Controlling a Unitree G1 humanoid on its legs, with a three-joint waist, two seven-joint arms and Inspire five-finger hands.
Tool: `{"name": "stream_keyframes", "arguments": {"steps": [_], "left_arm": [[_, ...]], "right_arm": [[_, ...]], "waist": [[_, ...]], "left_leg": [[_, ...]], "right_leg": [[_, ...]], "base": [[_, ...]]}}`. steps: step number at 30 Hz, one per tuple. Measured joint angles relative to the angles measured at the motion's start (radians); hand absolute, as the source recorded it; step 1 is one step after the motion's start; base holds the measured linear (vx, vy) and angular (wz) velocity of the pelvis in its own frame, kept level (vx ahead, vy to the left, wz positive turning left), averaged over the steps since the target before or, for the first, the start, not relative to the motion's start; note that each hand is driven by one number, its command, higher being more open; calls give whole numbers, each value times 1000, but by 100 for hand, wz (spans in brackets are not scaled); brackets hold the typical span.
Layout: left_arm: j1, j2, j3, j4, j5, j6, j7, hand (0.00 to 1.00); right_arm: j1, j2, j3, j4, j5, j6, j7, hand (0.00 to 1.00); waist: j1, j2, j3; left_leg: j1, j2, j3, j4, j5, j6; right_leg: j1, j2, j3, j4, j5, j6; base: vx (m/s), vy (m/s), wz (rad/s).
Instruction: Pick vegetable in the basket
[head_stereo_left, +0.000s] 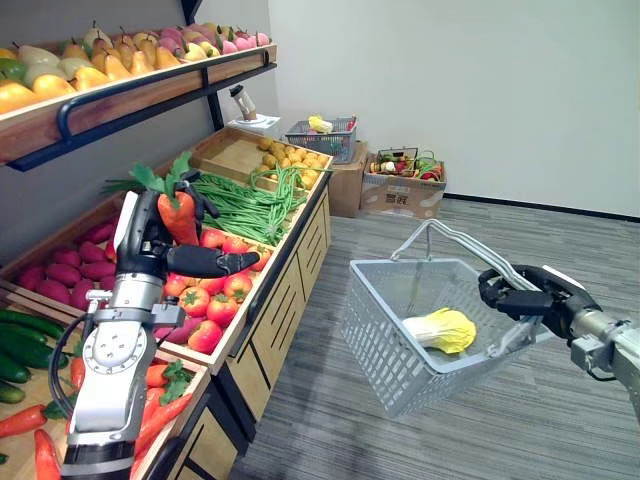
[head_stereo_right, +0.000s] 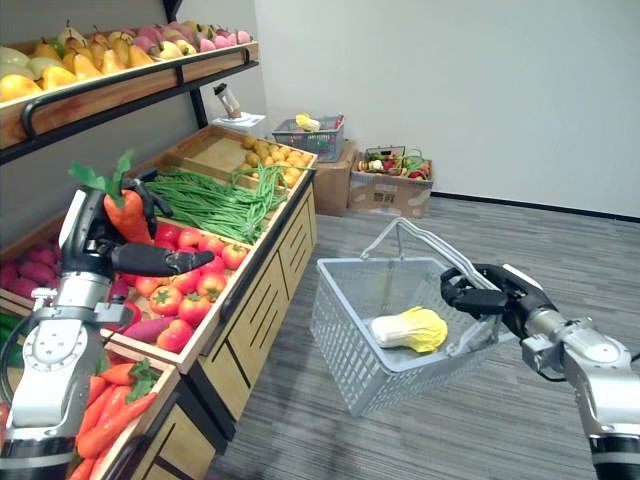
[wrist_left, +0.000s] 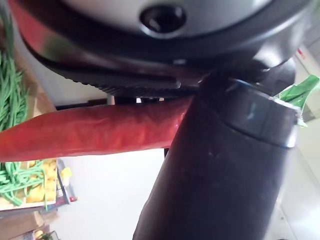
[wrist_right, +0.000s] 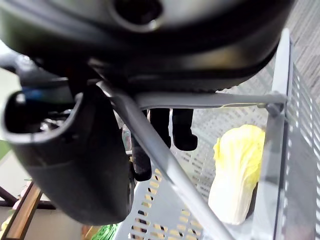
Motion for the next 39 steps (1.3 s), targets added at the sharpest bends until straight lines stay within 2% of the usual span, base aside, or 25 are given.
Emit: {"name": "stream_keyframes", "arguments": {"steps": [6, 10, 15, 22, 25, 29, 35, 39], "left_arm": [[-46, 6, -80, -30, 76, -8, -23, 0], [-59, 7, -139, -74, 112, -31, -51, 0], [-88, 7, -255, -77, 192, -70, -70, 0], [-98, 6, -398, -73, 314, -74, -76, 0], [-145, 5, -483, -32, 349, -70, -81, 0], [-172, 2, -504, 13, 372, -60, -97, 0], [-171, -1, -596, 69, 424, -64, -155, 0], [-169, -5, -607, 77, 426, -74, -165, 0]], "right_arm": [[-104, 0, 73, -10, -1, 6, -1, 0], [-149, 0, 151, -77, 1, 6, 29, 0], [-179, 37, 237, -107, 14, 6, 76, 0], [-199, 63, 324, -127, 68, 7, 102, 0], [-212, 76, 370, -149, 67, 7, 112, 0], [-232, 85, 384, -156, 67, 7, 112, 0], [-257, 85, 384, -171, 68, 7, 97, 0], [-257, 85, 385, -171, 65, 8, 96, 0]], "waist": [[4, 7, -15], [4, 12, -20], [5, 7, -37], [2, 5, -41], [0, 2, -43], [-9, -1, -45], [-13, -12, -47], [-16, -16, -47]], "left_leg": [[6, 2, -15, 1, 3, -4], [9, 3, -15, 6, 3, -5], [10, 2, -15, 6, 4, -5], [18, 2, -2, -2, 4, -5], [20, 1, 5, -4, 4, -5], [21, 0, 8, -5, 4, -5], [25, 0, 17, -8, 4, -5], [31, 1, 39, -10, 3, -5]], "right_leg": [[13, 2, -17, 0, 0, -1], [13, 2, -17, 0, -1, -1], [13, 2, -17, 0, -1, -1], [12, 5, -4, 0, -1, -1], [9, 7, 4, 0, 0, -1], [6, 7, 9, 0, 1, -1], [4, 11, 19, 0, 3, -1], [-3, 15, 38, 0, 7, -1]], "base": [[-38, -6, 7], [-20, 1, 0], [-13, 8, 0], [-20, 18, -5], [-18, 17, -6], [-29, 25, -4], [-36, 22, -5], [-52, 22, -15]]}}
